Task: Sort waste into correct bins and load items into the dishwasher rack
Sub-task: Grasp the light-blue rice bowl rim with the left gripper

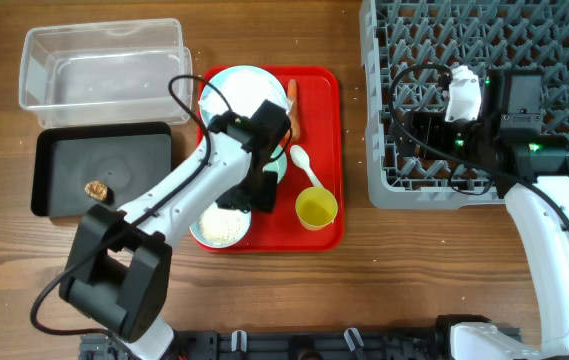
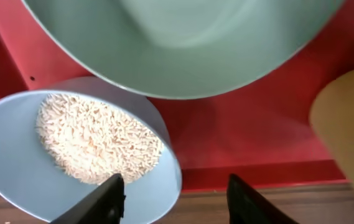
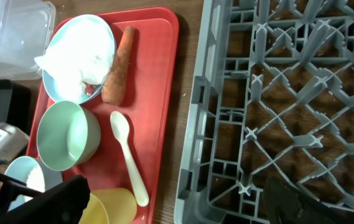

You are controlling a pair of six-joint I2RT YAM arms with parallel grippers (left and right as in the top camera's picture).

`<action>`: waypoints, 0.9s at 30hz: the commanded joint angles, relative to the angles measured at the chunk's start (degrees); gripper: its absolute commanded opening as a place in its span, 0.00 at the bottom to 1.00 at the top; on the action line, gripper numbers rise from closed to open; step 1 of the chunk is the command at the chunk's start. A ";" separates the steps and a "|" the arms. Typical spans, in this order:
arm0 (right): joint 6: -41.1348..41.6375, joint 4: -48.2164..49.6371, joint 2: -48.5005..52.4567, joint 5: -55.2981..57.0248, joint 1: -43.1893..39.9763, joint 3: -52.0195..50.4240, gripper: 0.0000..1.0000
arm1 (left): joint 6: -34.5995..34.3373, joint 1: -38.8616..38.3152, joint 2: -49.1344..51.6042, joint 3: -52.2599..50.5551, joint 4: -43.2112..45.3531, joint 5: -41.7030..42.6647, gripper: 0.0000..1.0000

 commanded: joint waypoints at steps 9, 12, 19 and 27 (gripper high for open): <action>0.24 0.24 0.66 0.37 0.31 0.85 0.93 | -1.18 -1.73 -0.57 -10.62 12.57 -1.33 0.40; 0.24 0.31 0.66 0.85 0.31 0.85 0.93 | -1.16 -1.73 -0.57 -11.10 12.50 -2.36 0.21; 0.24 0.35 0.66 0.85 0.31 0.85 0.93 | -1.14 -1.70 -0.98 -10.56 11.76 -2.49 0.04; 0.24 0.39 0.66 1.92 0.31 0.85 0.93 | 0.39 4.24 -10.97 -2.95 5.62 -2.51 0.04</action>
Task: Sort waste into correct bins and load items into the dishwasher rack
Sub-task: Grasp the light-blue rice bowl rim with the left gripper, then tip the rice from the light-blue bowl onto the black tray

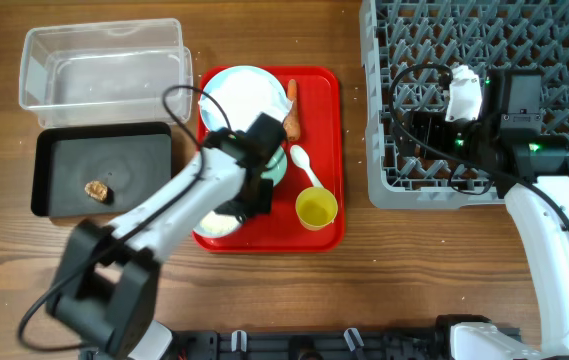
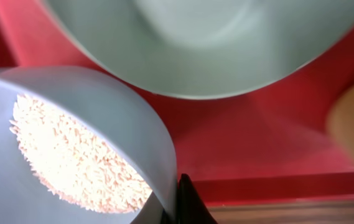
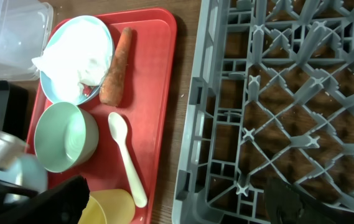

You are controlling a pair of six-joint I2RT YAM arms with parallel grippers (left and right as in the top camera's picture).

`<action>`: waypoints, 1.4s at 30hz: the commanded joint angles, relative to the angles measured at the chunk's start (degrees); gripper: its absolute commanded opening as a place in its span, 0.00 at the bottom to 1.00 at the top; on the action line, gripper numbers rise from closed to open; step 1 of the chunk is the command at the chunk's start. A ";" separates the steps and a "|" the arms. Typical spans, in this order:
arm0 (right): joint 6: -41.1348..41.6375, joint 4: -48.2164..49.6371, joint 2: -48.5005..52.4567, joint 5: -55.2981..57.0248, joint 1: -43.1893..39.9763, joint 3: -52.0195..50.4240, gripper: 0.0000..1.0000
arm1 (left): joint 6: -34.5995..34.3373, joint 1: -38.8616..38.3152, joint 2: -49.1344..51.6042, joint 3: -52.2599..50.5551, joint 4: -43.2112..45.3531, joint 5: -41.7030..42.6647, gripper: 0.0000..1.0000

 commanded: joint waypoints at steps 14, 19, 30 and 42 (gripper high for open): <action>0.28 0.07 0.66 1.79 0.31 0.85 0.93 | 15.21 46.23 -9.46 3.45 11.67 24.83 0.04; 0.26 0.24 0.66 1.79 0.31 0.85 0.93 | 23.91 57.99 -3.61 3.45 13.97 43.47 0.04; 0.42 0.09 0.66 1.79 0.31 0.85 0.93 | 29.31 68.72 10.47 3.45 15.39 77.37 0.04; 0.42 -0.87 0.66 1.79 0.31 0.85 0.93 | 27.08 69.46 10.47 3.45 15.13 90.90 0.04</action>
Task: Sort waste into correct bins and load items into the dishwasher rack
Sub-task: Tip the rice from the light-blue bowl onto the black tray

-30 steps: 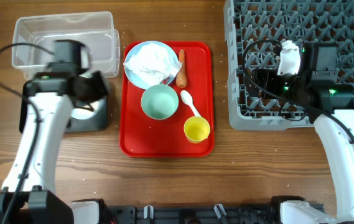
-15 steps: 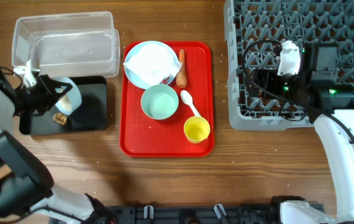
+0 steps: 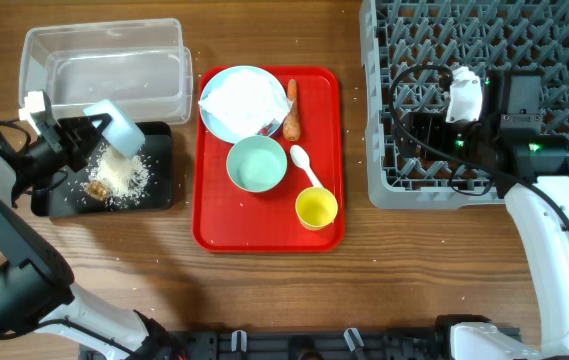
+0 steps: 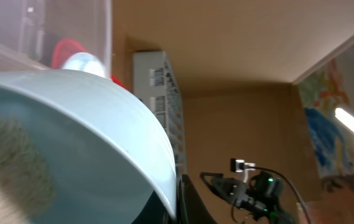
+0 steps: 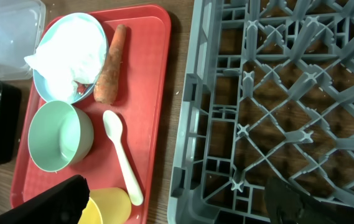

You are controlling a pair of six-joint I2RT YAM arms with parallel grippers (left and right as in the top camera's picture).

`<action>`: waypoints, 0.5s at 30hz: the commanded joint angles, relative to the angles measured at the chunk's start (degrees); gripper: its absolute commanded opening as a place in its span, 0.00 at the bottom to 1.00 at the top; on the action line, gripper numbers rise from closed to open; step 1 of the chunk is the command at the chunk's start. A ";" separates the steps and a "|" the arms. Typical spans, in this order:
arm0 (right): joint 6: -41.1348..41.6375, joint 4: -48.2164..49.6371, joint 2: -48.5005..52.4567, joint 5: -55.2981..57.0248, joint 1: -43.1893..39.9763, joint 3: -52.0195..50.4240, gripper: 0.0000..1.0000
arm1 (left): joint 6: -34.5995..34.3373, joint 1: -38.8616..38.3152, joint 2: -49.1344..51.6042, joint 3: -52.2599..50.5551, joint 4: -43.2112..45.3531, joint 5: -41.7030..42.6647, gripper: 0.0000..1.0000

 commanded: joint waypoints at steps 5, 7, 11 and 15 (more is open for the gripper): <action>0.42 -0.24 0.66 0.72 0.31 0.85 0.93 | -3.78 1.03 0.07 0.66 -0.31 4.87 0.04; 0.42 -0.24 0.66 0.72 0.31 0.85 0.93 | -5.79 1.01 0.07 0.66 -0.39 4.85 0.04; 0.39 -0.24 0.66 0.70 0.31 0.85 0.93 | -6.19 1.01 0.07 0.66 -0.42 4.85 0.04; 0.42 -0.24 0.66 0.70 0.31 0.85 0.93 | -6.25 1.01 0.07 0.66 -0.55 4.85 0.04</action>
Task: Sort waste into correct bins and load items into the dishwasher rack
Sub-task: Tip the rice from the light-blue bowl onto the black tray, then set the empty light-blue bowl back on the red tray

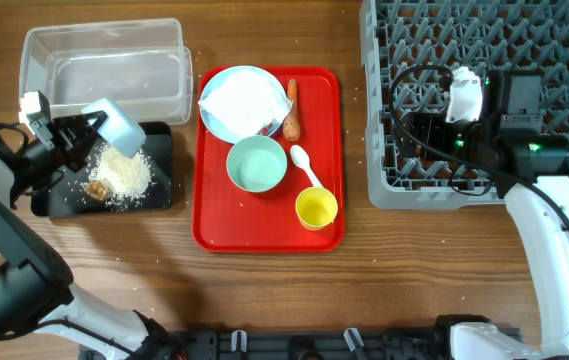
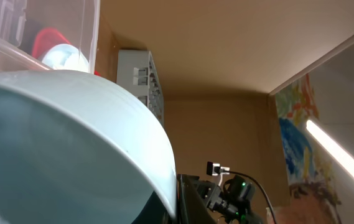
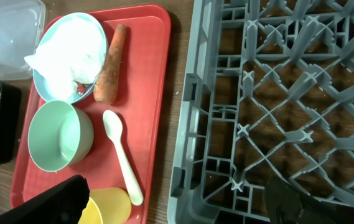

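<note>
My left gripper [image 1: 82, 135] is shut on the rim of a light blue bowl [image 1: 116, 125], tipped on its side over the black bin [image 1: 54, 190]. A heap of white rice [image 1: 122, 172] lies in that bin beside a brown scrap. The left wrist view is filled by the bowl's [image 2: 65, 143] wall. On the red tray [image 1: 214, 235] sit a plate with a white napkin [image 1: 236, 100], a carrot [image 1: 291, 110], a green bowl [image 1: 257, 164], a white spoon [image 1: 306, 166] and a yellow cup [image 1: 316, 209]. My right gripper [image 3: 177, 208] hangs open over the grey dishwasher rack [image 1: 554, 70].
A clear plastic bin [image 1: 104, 60] stands behind the black one at the far left. The rack fills the right side of the wooden table, its near left corner [image 3: 183, 186] next to the tray's edge.
The bowl looks a little more upended, with no rice left on its inner wall in the left wrist view. The rice heap in the black bin has settled. The right arm is still.
My left gripper stood open at the rice bowl on the tray's near left corner, then was shut on its rim. Later the bowl was tipped over the black bin with rice spilling out. Now the rice lies in the bin. The right gripper stayed open over the rack.
</note>
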You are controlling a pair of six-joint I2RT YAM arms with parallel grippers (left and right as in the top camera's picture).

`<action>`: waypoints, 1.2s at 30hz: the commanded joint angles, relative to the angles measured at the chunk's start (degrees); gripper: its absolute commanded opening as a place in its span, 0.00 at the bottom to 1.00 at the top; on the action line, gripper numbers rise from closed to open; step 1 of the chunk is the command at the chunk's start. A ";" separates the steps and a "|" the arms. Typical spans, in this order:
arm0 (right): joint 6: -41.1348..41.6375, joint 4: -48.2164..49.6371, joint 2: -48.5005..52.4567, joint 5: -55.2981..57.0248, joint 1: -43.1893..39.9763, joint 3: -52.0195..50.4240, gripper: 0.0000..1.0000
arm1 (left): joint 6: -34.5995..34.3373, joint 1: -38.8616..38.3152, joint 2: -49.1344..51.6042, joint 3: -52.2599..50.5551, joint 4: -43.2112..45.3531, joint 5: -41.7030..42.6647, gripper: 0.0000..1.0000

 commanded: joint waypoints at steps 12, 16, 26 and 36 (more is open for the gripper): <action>0.85 -0.17 0.66 0.70 0.31 0.85 0.93 | -12.74 0.31 0.00 0.66 -4.37 1.90 0.04; 0.81 0.02 0.66 0.72 0.31 0.85 0.93 | -13.81 -0.04 -0.11 0.66 -4.70 1.88 0.04; 0.83 -0.13 0.66 0.72 0.31 0.85 0.93 | -5.07 -18.80 -11.63 0.66 -8.20 -29.94 0.04; 0.83 -0.02 0.66 0.70 0.31 0.85 0.93 | -3.28 -46.90 -11.93 0.66 -18.56 -59.56 0.04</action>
